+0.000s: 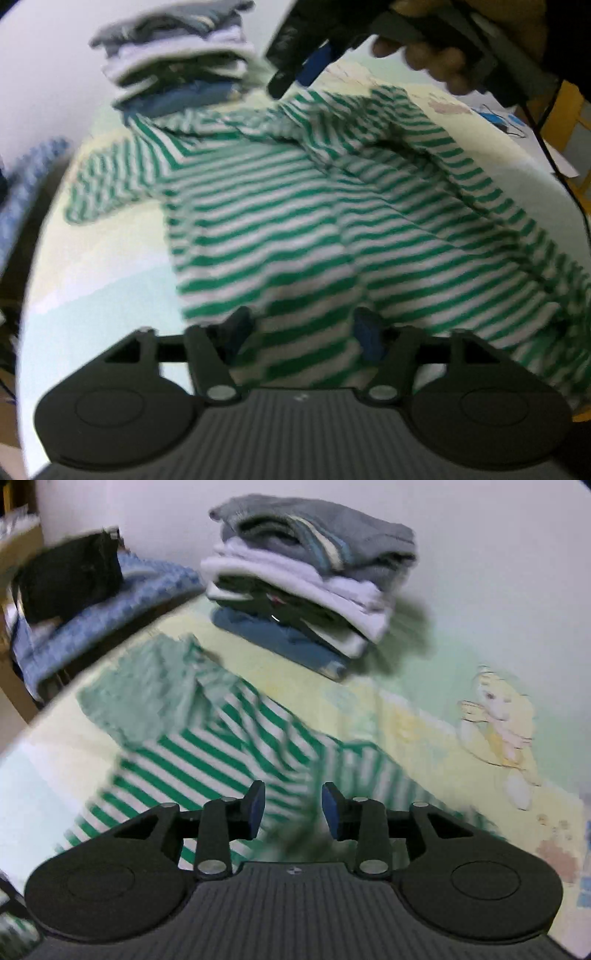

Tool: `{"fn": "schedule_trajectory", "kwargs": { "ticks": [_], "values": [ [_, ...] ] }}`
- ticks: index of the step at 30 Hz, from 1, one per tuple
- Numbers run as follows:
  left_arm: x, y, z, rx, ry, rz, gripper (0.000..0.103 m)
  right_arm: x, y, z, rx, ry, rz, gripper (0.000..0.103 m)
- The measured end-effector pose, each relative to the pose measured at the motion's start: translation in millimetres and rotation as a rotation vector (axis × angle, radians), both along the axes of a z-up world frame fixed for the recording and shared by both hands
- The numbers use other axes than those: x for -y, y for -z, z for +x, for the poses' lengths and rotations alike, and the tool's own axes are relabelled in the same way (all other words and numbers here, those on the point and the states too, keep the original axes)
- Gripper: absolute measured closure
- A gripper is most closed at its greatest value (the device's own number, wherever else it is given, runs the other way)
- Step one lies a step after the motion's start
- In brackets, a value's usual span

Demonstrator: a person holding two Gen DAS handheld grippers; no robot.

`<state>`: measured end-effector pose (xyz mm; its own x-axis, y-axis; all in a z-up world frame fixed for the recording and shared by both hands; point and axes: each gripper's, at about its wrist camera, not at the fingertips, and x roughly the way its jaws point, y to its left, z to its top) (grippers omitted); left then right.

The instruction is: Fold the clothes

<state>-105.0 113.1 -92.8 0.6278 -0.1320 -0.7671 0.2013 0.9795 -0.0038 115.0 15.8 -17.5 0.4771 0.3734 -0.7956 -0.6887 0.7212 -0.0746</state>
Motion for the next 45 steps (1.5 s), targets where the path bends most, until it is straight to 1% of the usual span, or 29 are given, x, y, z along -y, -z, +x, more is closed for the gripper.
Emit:
{"fn": "schedule_trajectory", "kwargs": {
  "ticks": [1, 3, 5, 7, 8, 9, 10, 12, 14, 17, 20, 22, 25, 27, 29, 32, 35, 37, 39, 40, 41, 42, 43, 44, 45],
  "values": [
    [-3, 0, 0, 0.018, -0.006, 0.015, 0.033, -11, 0, -1, -0.001, -0.015, 0.007, 0.066],
    [-15, 1, 5, 0.02, -0.028, 0.0, 0.036, -33, 3, -5, 0.007, -0.052, 0.008, 0.063],
    [-27, 1, 12, 0.026, -0.058, -0.015, 0.037, -57, 14, -8, -0.005, -0.087, 0.001, 0.06],
    [-38, -3, 23, 0.055, -0.099, -0.014, 0.036, -78, 22, -7, -0.021, -0.084, 0.007, 0.06],
    [-44, -6, 30, 0.08, -0.138, -0.007, 0.035, -88, 24, -5, -0.028, -0.076, 0.016, 0.06],
    [-52, -8, 39, 0.099, -0.193, 0.002, 0.032, -97, 26, -1, -0.035, -0.06, 0.029, 0.06],
    [-60, -11, 48, 0.116, -0.248, 0.011, 0.031, -105, 26, 4, -0.041, -0.041, 0.043, 0.06],
    [-79, -12, 68, 0.122, -0.338, 0.004, 0.031, -119, 25, 15, -0.055, 0.006, 0.072, 0.06],
    [-98, -10, 84, 0.117, -0.396, -0.009, 0.032, -131, 22, 25, -0.076, 0.02, 0.091, 0.06],
    [-126, -7, 106, 0.116, -0.474, -0.044, 0.033, -147, 16, 36, -0.081, 0.019, 0.105, 0.06],
    [-144, -1, 123, 0.113, -0.504, -0.043, 0.032, -160, 15, 38, -0.066, -0.009, 0.102, 0.06],
    [-151, 5, 131, 0.096, -0.497, -0.064, 0.032, -168, 19, 38, -0.053, -0.037, 0.103, 0.059],
    [-145, 9, 137, 0.093, -0.474, -0.021, 0.029, -179, 31, 42, -0.065, -0.047, 0.104, 0.059],
    [-141, 12, 141, 0.09, -0.459, 0.007, 0.028, -185, 40, 47, -0.089, -0.034, 0.113, 0.059],
    [-138, 12, 142, 0.087, -0.467, 0.016, 0.028, -192, 47, 51, -0.11, -0.026, 0.117, 0.058],
    [-137, 11, 142, 0.088, -0.479, 0.032, 0.033, -201, 55, 52, -0.125, -0.029, 0.105, 0.052],
    [-133, 11, 138, 0.103, -0.476, 0.046, 0.037, -205, 59, 52, -0.137, -0.056, 0.099, 0.051],
    [-130, 11, 135, 0.119, -0.466, 0.053, 0.047, -207, 62, 52, -0.144, -0.075, 0.089, 0.051],
    [-127, 11, 132, 0.132, -0.455, 0.064, 0.05, -207, 62, 50, -0.13, -0.091, 0.08, 0.051],
    [-126, 11, 131, 0.137, -0.449, 0.071, 0.054, -207, 63, 50, -0.124, -0.102, 0.075, 0.051],
    [-127, 11, 130, 0.144, -0.448, 0.071, 0.057, -207, 63, 49, -0.113, -0.115, 0.066, 0.056],
    [-128, 10, 128, 0.152, -0.447, 0.071, 0.068, -207, 62, 47, -0.091, -0.133, 0.048, 0.073],
    [-128, 9, 127, 0.158, -0.446, 0.069, 0.087, -208, 62, 45, -0.071, -0.153, 0.032, 0.084],
    [-130, 9, 127, 0.154, -0.447, 0.055, 0.102, -207, 61, 45, -0.062, -0.169, 0.024, 0.098],
    [-131, 9, 126, 0.149, -0.447, 0.041, 0.103, -206, 60, 46, -0.066, -0.17, 0.029, 0.098]
  ]
}}
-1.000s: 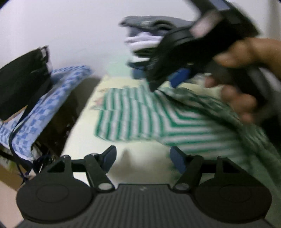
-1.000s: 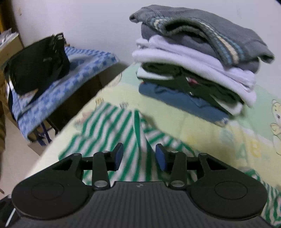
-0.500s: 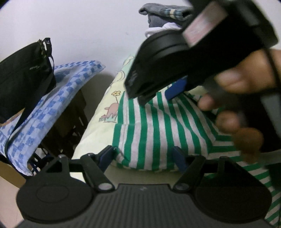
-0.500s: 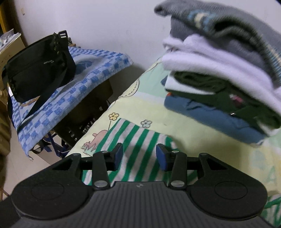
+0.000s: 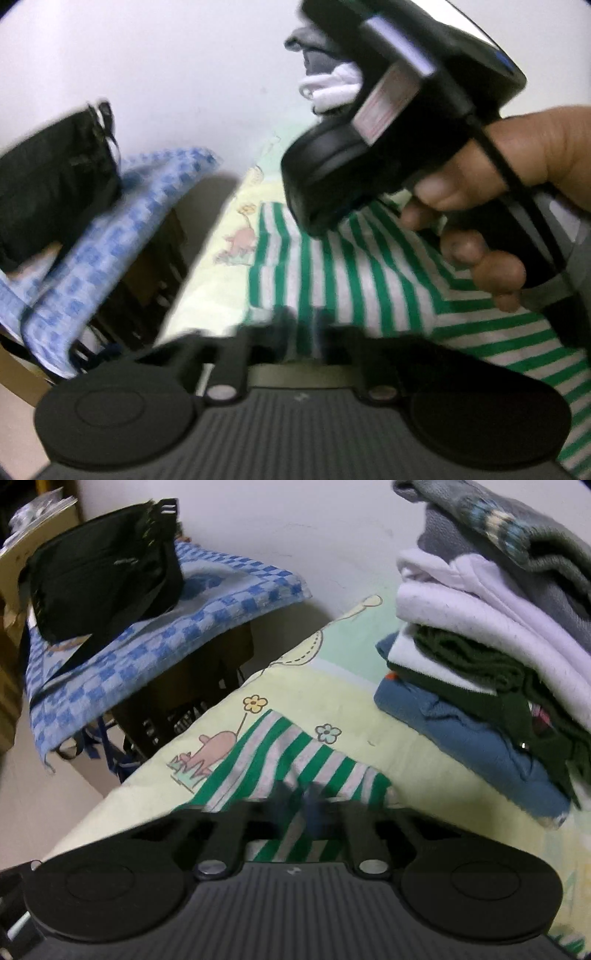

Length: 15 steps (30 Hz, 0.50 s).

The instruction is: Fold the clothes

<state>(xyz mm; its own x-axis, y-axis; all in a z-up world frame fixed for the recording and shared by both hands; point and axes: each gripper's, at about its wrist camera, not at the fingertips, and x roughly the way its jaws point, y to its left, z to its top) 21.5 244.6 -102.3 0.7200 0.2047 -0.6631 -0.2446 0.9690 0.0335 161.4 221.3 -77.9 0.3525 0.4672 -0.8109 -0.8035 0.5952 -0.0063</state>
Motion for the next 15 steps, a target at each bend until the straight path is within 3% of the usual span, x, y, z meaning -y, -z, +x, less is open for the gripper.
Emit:
{"fn": "schedule_trajectory", "kwargs": {
  "ticks": [4, 7, 8, 9, 12, 15],
  "values": [
    [-6, 0, -1, -0.004, 0.003, -0.057, 0.103, 4, -2, 9, -0.027, 0.03, 0.026, 0.096],
    [-8, -1, -5, 0.01, -0.012, -0.067, 0.103, 1, -2, 12, -0.058, 0.049, 0.037, 0.076],
    [-10, -1, -6, 0.013, -0.014, -0.08, 0.103, 1, -3, 13, -0.071, 0.051, 0.055, 0.063],
    [-12, -2, -7, 0.011, -0.008, -0.09, 0.1, 0, -3, 13, -0.085, 0.048, 0.08, 0.052],
    [-17, -1, -9, 0.015, -0.029, -0.079, 0.076, -8, -2, 9, -0.102, 0.04, 0.116, 0.047],
    [-17, 1, -7, 0.014, -0.019, -0.069, 0.073, -16, 5, 0, -0.068, 0.016, 0.094, 0.048]
  ]
}}
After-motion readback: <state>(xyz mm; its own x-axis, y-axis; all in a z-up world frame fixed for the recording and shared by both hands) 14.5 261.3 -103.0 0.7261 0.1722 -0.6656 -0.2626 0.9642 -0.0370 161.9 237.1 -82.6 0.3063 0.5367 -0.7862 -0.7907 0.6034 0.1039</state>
